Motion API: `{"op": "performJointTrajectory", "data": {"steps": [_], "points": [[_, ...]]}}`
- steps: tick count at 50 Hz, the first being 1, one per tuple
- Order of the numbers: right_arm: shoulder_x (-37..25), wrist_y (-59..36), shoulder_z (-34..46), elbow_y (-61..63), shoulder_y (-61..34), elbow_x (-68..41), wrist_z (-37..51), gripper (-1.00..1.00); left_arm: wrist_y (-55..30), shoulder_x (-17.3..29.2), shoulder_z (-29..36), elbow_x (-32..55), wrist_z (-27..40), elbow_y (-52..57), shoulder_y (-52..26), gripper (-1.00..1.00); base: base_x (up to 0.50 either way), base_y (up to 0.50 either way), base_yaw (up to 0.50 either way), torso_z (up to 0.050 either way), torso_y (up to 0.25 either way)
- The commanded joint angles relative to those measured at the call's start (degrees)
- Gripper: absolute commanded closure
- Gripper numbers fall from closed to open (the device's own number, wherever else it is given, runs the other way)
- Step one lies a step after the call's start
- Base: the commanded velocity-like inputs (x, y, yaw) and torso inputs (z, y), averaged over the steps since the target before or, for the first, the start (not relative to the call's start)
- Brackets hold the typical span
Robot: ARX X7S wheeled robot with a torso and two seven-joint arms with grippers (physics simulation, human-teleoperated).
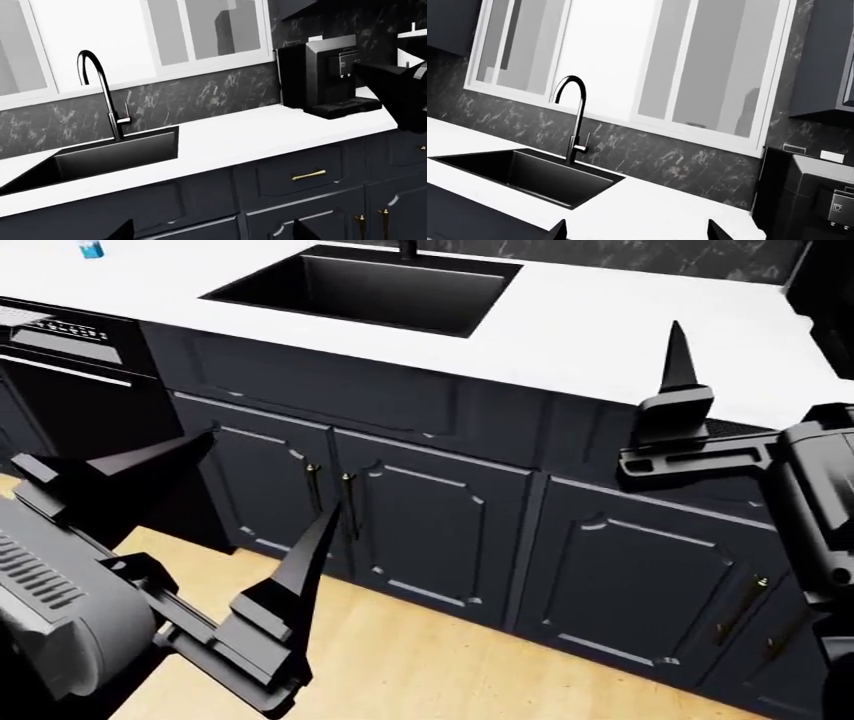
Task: Move the drinks to the dining counter.
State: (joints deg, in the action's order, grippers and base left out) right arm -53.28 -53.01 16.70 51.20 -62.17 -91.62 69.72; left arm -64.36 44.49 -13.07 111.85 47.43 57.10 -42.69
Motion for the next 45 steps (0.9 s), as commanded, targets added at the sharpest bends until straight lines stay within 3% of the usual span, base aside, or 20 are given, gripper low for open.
{"op": "performJointTrajectory", "data": {"steps": [1,16,45], "points": [[0.3,-1.2,1.5,-0.7,-1.0,-0.9,1.1,-1.0,-0.2,-0.3,-0.5,-0.2,-0.2,0.1,0.5,-1.0,-0.18,0.47,0.0,0.0,0.0],[0.8,-1.9,2.2,-0.6,-2.3,-0.2,0.1,-1.0,-0.6,-0.6,-0.4,-0.4,-0.6,-0.3,0.1,-1.0,0.03,0.54,0.0,0.0,0.0],[0.3,-1.4,2.6,-0.7,-1.3,-0.8,0.9,-1.0,-0.8,-0.6,-0.9,0.2,0.0,0.1,0.6,-1.0,0.17,0.59,0.0,0.0,0.001]]}}
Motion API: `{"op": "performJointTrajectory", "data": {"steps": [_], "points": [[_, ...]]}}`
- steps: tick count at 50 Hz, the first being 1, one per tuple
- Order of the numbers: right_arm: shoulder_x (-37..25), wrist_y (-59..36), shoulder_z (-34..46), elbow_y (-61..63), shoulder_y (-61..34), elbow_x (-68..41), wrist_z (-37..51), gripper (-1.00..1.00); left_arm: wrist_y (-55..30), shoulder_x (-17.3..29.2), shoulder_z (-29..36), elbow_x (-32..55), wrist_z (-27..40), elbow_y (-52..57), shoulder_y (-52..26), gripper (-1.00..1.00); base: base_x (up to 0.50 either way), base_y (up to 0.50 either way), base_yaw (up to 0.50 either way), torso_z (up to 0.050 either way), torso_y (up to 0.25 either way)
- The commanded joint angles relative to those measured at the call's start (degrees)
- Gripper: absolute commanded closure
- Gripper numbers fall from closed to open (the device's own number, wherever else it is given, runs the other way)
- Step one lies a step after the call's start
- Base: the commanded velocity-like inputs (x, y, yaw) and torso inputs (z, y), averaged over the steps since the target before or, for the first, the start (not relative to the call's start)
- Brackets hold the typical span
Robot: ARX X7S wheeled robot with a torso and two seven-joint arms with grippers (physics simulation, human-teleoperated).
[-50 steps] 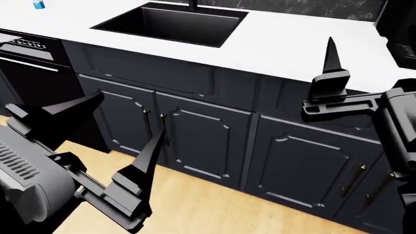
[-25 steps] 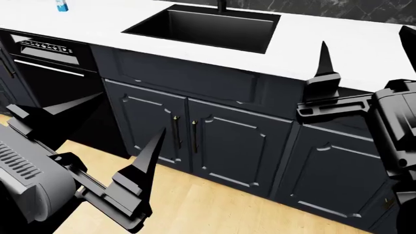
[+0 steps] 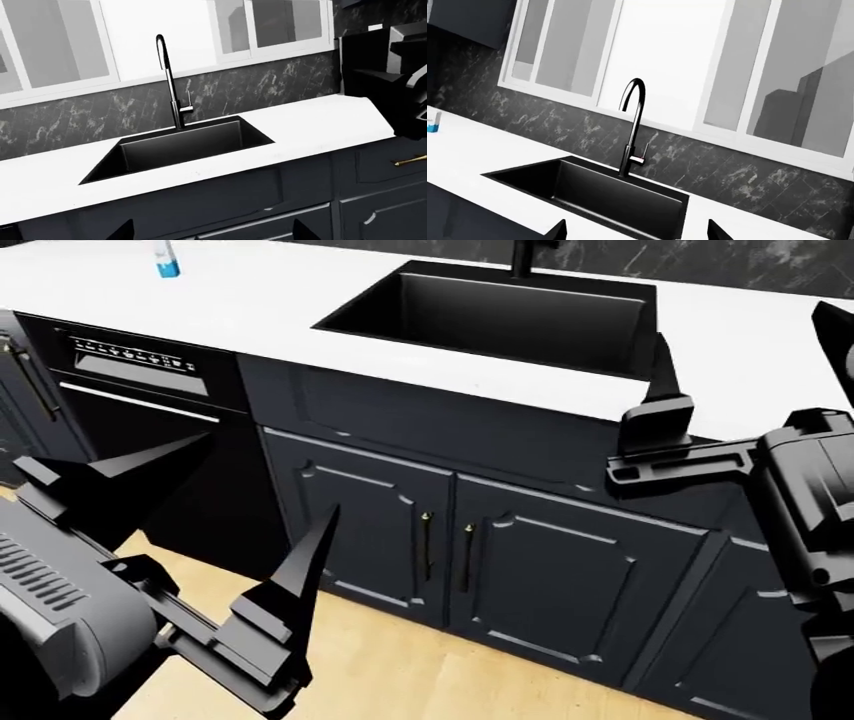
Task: Move the drinks to the dining counter.
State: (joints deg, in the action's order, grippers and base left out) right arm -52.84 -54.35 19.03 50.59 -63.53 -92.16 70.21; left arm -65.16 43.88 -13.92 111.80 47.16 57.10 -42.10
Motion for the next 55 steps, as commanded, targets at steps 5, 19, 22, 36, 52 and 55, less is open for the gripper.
{"op": "performJointTrajectory", "data": {"steps": [5,19,22,36,52,55], "points": [[0.3,-1.1,1.2,0.0,-1.0,0.1,0.3,-1.0,-0.2,-0.1,-0.4,0.1,0.0,0.0,0.2,-1.0,0.16,0.59,0.0,0.0,0.0],[0.7,-3.7,3.3,0.0,-3.5,0.7,0.7,-1.0,-0.6,-0.3,-0.4,0.0,-0.3,-0.4,-0.2,-1.0,0.16,0.59,0.0,0.0,0.001],[0.6,-3.7,3.3,0.1,-3.3,0.8,0.6,-1.0,-0.7,-0.3,-0.6,0.0,-0.4,-0.4,0.0,-1.0,0.16,0.59,0.0,0.0,0.003],[0.3,-3.3,3.3,0.6,-3.2,0.7,0.5,-1.0,-0.9,-0.5,-1.0,0.2,-0.1,-0.1,0.3,-1.0,0.16,0.59,0.0,0.0,0.001],[0.4,-3.0,3.4,0.4,-2.6,1.6,-0.2,-1.0,-1.6,-1.2,-1.2,-0.2,-0.6,-0.4,0.5,-1.0,0.17,0.58,0.0,0.0,0.001],[0.4,-3.0,3.5,0.3,-2.6,1.7,-0.5,-1.0,-1.6,-1.2,-0.9,-0.1,-0.4,-0.5,0.0,-1.0,0.18,0.58,0.0,0.0,0.003]]}}
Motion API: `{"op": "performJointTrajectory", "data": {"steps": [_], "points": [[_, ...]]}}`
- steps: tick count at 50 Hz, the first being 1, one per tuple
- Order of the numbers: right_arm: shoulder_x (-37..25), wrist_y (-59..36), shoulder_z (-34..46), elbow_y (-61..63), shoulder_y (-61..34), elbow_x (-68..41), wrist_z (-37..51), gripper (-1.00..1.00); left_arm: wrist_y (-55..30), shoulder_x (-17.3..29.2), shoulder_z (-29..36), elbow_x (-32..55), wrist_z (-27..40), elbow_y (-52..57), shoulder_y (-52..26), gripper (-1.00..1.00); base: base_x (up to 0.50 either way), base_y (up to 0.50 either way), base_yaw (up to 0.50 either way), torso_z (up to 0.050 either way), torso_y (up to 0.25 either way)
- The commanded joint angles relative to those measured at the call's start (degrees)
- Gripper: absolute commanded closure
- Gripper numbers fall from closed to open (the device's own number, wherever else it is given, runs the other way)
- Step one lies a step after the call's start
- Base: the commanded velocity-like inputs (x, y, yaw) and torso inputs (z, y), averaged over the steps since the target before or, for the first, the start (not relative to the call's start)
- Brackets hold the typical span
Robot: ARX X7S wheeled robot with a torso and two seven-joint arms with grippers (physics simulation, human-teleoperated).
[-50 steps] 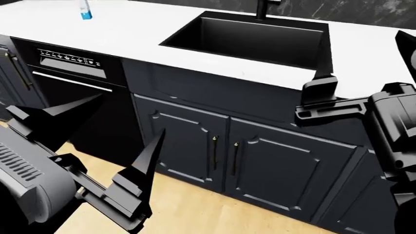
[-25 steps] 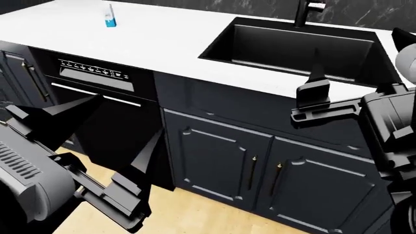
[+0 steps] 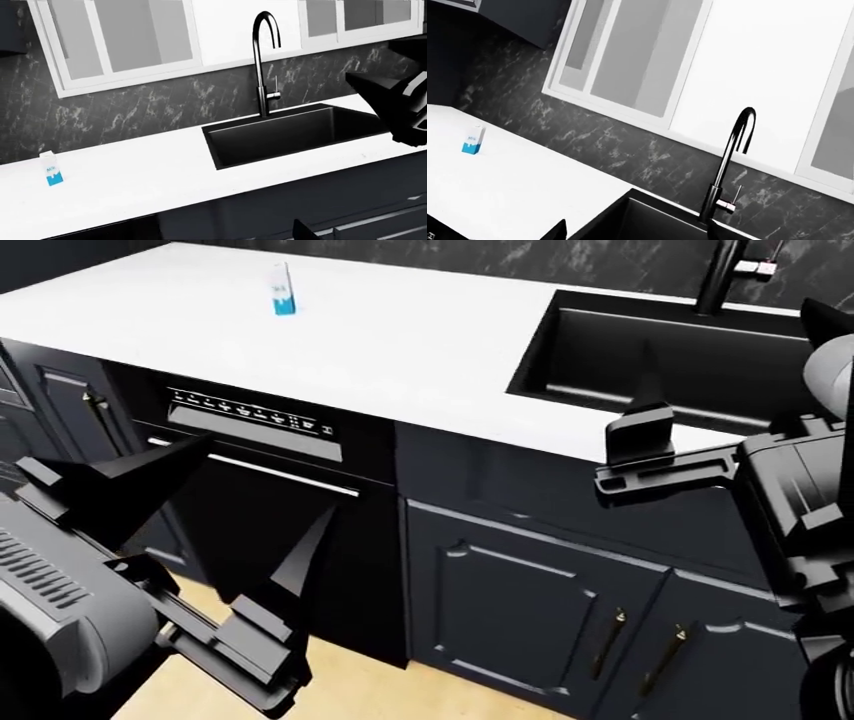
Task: Move the drinks to the dining counter.
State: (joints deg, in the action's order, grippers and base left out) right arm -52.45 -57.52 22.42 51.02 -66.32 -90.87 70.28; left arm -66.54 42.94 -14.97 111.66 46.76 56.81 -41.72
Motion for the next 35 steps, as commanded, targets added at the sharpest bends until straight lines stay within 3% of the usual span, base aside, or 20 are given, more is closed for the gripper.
{"op": "performJointTrajectory", "data": {"steps": [1,35], "points": [[0.1,0.2,0.2,-0.2,0.2,0.5,-0.6,-1.0,-0.3,-0.3,0.2,0.0,0.0,-0.2,-0.5,-1.0,0.18,0.58,0.0,0.0,0.0],[-0.3,1.0,0.3,-0.2,0.7,0.5,-0.8,-1.0,-0.8,-0.6,-0.7,0.3,0.0,0.0,0.1,-1.0,0.24,0.55,0.0,0.0,0.002]]}}
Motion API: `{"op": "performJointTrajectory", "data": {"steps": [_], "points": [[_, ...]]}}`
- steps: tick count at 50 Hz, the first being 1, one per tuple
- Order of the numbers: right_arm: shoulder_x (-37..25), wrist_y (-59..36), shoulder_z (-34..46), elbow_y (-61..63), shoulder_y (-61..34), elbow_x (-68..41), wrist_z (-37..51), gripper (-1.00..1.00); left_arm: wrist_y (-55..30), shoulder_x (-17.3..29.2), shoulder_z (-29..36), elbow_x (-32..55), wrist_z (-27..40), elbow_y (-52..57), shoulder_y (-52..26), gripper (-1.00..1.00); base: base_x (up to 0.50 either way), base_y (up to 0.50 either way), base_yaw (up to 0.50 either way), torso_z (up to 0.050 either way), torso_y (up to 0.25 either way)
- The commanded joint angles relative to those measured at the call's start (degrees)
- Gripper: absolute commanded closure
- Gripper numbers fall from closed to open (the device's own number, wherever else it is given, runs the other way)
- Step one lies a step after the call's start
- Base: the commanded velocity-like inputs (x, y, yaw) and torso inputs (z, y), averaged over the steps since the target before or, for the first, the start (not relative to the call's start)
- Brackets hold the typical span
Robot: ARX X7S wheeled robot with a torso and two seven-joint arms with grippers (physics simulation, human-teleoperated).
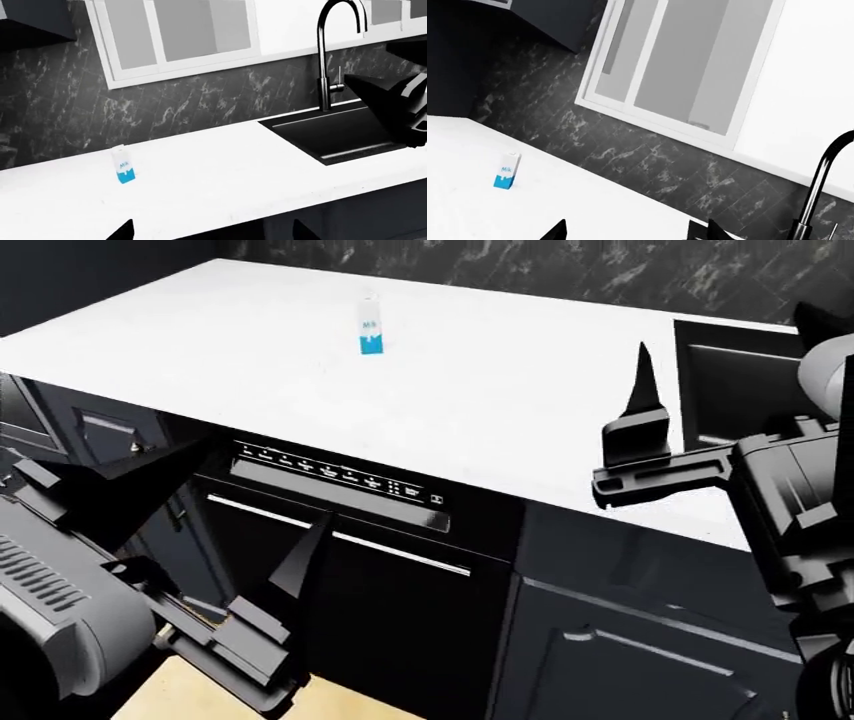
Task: Move the drinks to the dining counter.
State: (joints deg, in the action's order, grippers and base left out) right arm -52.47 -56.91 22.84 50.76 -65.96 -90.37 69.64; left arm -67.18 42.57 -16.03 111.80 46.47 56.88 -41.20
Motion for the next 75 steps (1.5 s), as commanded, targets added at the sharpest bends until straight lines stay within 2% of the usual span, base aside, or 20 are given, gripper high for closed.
{"op": "performJointTrajectory", "data": {"steps": [1,36,43,47,52,61,70,75], "points": [[-0.3,0.5,-0.2,0.1,0.3,0.0,-0.1,-1.0,-0.2,-0.2,0.3,0.2,0.3,-0.1,-0.4,-1.0,0.29,0.53,0.0,0.0,0.0],[0.0,1.7,0.0,-0.5,1.1,-0.3,-0.4,-1.0,-0.5,-0.2,-1.0,0.8,0.2,0.0,0.1,-1.0,0.33,0.5,0.0,0.0,0.002],[0.4,3.8,0.1,-2.7,3.9,-3.1,-0.1,-1.0,-0.8,-0.6,-0.9,0.6,0.1,0.0,0.1,-1.0,0.06,0.04,0.0,0.0,0.003],[1.7,3.8,1.9,-5.0,5.3,-6.6,-2.3,-1.0,-0.8,-0.6,-0.8,0.7,0.3,-0.1,-0.1,-1.0,0.0,0.0,0.0,0.0,0.0],[2.7,6.3,0.5,-6.9,6.3,-6.9,-5.5,-1.0,-0.8,-0.5,-0.4,0.8,0.6,-0.3,-0.4,-1.0,0.0,0.0,0.0,0.0,0.0],[4.3,5.9,2.0,-11.0,4.7,-8.5,-3.6,-1.0,-1.0,-0.8,0.3,0.5,0.6,-0.7,-1.0,-1.0,0.0,0.0,0.0,0.0,0.0],[6.2,10.6,-1.0,-11.8,9.0,-8.3,-12.6,-1.0,-1.3,-0.8,-0.7,0.3,0.2,-0.4,0.1,-1.0,0.0,0.0,0.0,0.0,0.0],[6.5,10.7,-0.7,-12.8,9.2,-10.3,-13.8,-1.0,-1.2,-0.7,-0.9,0.5,0.3,-0.3,0.2,-1.0,0.0,0.0,0.0,0.0,0.0]]}}
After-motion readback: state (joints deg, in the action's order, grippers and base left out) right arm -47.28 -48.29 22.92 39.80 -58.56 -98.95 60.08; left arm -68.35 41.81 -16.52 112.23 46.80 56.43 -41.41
